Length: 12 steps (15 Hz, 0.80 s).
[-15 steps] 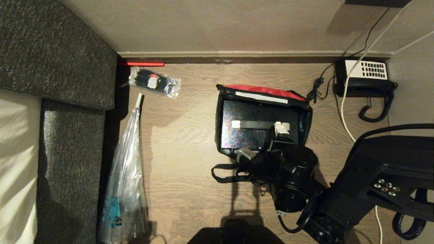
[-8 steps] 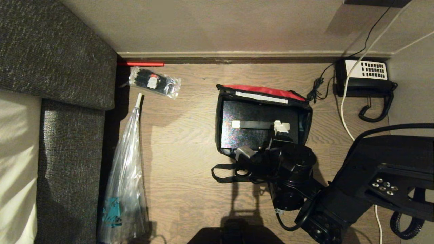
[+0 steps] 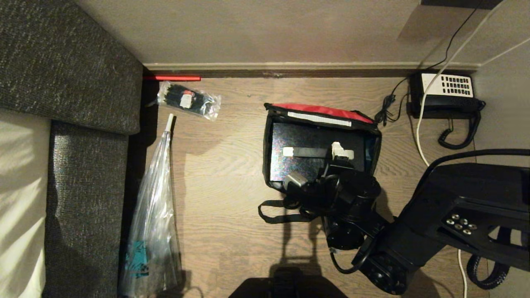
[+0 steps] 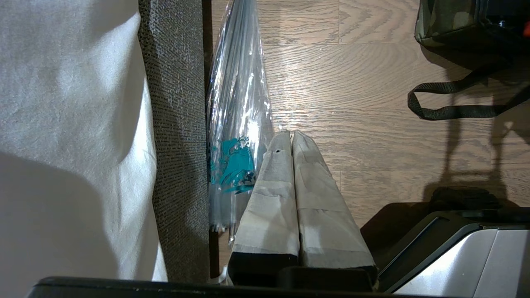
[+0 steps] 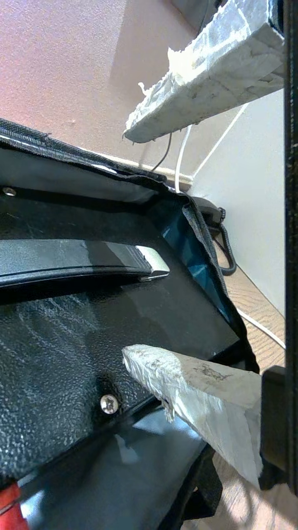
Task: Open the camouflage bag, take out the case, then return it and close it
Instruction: Grip the handle
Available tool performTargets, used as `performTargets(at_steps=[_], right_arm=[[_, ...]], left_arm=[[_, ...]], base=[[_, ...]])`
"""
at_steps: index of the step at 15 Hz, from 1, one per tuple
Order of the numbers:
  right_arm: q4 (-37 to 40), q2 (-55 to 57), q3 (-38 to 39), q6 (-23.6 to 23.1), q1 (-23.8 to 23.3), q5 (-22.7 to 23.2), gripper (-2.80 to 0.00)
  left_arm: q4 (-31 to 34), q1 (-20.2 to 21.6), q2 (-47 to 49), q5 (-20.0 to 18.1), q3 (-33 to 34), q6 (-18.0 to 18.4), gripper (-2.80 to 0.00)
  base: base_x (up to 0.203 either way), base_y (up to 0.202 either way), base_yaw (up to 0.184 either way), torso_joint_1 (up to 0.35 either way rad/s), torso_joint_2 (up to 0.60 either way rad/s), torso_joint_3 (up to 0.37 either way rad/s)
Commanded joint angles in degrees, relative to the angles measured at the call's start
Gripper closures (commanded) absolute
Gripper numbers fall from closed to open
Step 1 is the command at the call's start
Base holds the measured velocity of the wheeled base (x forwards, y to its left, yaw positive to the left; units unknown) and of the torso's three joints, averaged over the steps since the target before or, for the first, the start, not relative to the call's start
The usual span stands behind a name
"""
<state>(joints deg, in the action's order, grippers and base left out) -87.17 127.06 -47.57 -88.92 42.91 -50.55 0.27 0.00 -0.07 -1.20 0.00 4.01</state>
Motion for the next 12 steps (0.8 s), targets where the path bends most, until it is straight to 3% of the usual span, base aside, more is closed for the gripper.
performTargets(at_steps=[1, 12], right_arm=[[-0.49, 0.55, -0.59, -0.55, 0.16, -0.33, -2.80], [-0.49, 0.04, -1.65, -1.17, 0.51, -0.42, -2.80]], left_arm=[[0.00, 0.00, 0.07, 0.06, 0.09, 0.03, 0.00], [0.08, 0.00, 0.07, -0.12, 0.09, 0.14, 0.00]], base=[[0.000, 0.000, 0.000, 0.000, 0.00, 0.000], [0.000, 0.000, 0.000, 0.000, 0.00, 0.000]])
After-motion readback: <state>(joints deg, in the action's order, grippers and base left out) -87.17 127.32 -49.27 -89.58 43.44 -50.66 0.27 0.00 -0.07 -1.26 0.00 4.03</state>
